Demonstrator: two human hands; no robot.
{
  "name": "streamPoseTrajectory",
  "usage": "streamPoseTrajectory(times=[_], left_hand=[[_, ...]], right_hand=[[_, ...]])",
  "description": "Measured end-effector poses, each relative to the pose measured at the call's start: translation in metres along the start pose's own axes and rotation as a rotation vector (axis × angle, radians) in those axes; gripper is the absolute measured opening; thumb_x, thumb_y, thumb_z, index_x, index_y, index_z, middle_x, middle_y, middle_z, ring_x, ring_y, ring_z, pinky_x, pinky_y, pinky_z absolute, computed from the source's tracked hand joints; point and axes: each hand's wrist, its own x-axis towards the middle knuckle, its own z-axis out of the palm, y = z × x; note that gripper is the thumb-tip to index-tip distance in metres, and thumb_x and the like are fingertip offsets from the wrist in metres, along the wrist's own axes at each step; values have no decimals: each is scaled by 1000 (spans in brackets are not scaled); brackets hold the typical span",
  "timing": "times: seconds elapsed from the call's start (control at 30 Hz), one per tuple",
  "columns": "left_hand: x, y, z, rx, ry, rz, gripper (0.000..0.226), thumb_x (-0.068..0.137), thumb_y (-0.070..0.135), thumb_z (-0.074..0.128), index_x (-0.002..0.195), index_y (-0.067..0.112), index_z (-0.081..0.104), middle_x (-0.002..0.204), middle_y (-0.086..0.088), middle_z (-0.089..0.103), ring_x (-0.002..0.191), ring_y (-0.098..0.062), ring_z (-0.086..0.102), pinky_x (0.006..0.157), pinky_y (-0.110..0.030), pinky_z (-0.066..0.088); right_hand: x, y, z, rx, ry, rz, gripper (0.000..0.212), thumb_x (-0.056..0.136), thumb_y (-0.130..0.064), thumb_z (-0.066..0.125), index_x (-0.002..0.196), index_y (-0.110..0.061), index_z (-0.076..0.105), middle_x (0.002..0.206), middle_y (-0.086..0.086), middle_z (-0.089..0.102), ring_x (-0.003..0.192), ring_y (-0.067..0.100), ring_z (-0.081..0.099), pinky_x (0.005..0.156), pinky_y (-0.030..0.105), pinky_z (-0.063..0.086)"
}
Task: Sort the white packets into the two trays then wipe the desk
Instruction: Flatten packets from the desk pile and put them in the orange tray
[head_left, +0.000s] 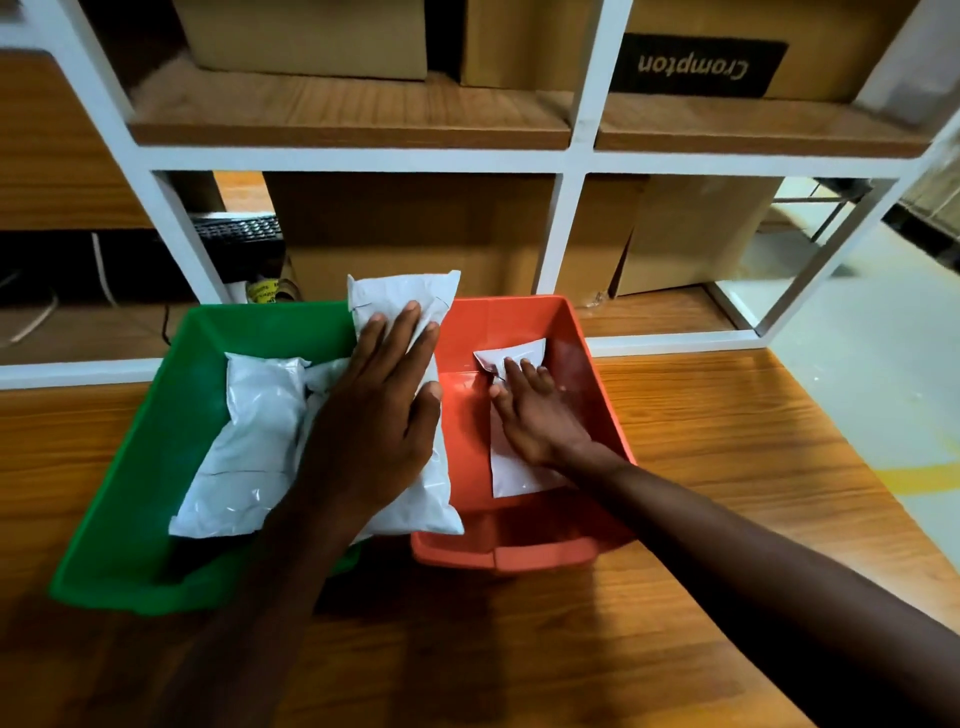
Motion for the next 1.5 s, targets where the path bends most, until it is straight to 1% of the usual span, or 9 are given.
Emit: streamPoseTrajectory(times=[0.13, 0.3, 0.47, 0.6, 0.7, 0.93, 1.1, 1.3, 1.5], left_hand=[[2, 25, 15, 11, -21, 7, 59, 96, 34, 34, 151, 16, 38, 163, -2, 24, 152, -26, 15, 121, -49, 21], [17, 43, 37, 110, -18, -30, 57, 96, 34, 37, 151, 18, 39, 162, -1, 27, 150, -27, 20, 117, -19, -6], [34, 48, 76, 122, -131, -56, 60, 95, 37, 31, 152, 19, 36, 162, -2, 26, 150, -28, 21, 123, -41, 14], [44, 48, 103, 98, -236, -112, 59, 98, 32, 36, 155, 19, 29, 165, -1, 18, 152, -26, 12, 123, -36, 6], [48, 38, 123, 179, -333, -116, 56, 104, 29, 37, 156, 16, 23, 166, -3, 9, 153, -27, 5, 122, -34, 0], [42, -4, 163, 296, -656, -337, 59, 105, 42, 23, 157, 33, -3, 165, 6, -15, 153, -25, -10, 121, -49, -3], [47, -13, 165, 311, -726, -353, 60, 105, 43, 25, 156, 36, -6, 164, 6, -20, 151, -26, -16, 120, -50, -5], [49, 5, 137, 389, -616, -253, 65, 102, 55, 26, 157, 35, -2, 166, 5, -11, 153, -28, -8, 121, -50, 0], [-13, 88, 56, 125, -109, -78, 60, 98, 47, 45, 151, 20, 35, 155, -5, 40, 144, -20, 35, 119, -36, 27]], right_hand=[[-24, 11, -32, -16, 65, -154, 71, 104, -55, 21, 160, -12, 18, 165, 20, 19, 154, 35, 13, 125, 50, 11], [-74, 22, -79, 29, 195, -184, 72, 101, -62, 18, 160, -21, 17, 169, 8, 11, 156, 26, 6, 125, 50, 17], [-122, 40, -103, 20, 341, -243, 74, 97, -64, 16, 159, -24, 24, 168, 6, 17, 155, 22, 12, 125, 44, 18], [-148, 58, -110, 105, 397, -228, 68, 99, -64, 23, 157, -29, 27, 167, 0, 18, 154, 18, 13, 122, 48, 23], [-164, 71, -112, 147, 421, -216, 69, 98, -66, 22, 156, -30, 27, 167, -2, 17, 150, 9, 9, 118, 40, 17], [-174, 85, -111, 186, 420, -202, 69, 98, -67, 22, 157, -31, 25, 167, -4, 17, 151, 7, 5, 116, 34, 14], [-174, 88, -101, 194, 408, -184, 68, 98, -68, 22, 157, -33, 25, 167, -4, 17, 152, 12, 9, 116, 38, 17], [-173, 88, -93, 201, 389, -232, 69, 99, -66, 25, 156, -28, 29, 167, -2, 20, 154, 17, 16, 119, 39, 19], [-174, 75, -81, 250, 532, -453, 60, 101, -48, 45, 145, -7, 49, 153, 14, 46, 142, 30, 44, 112, 46, 42]])
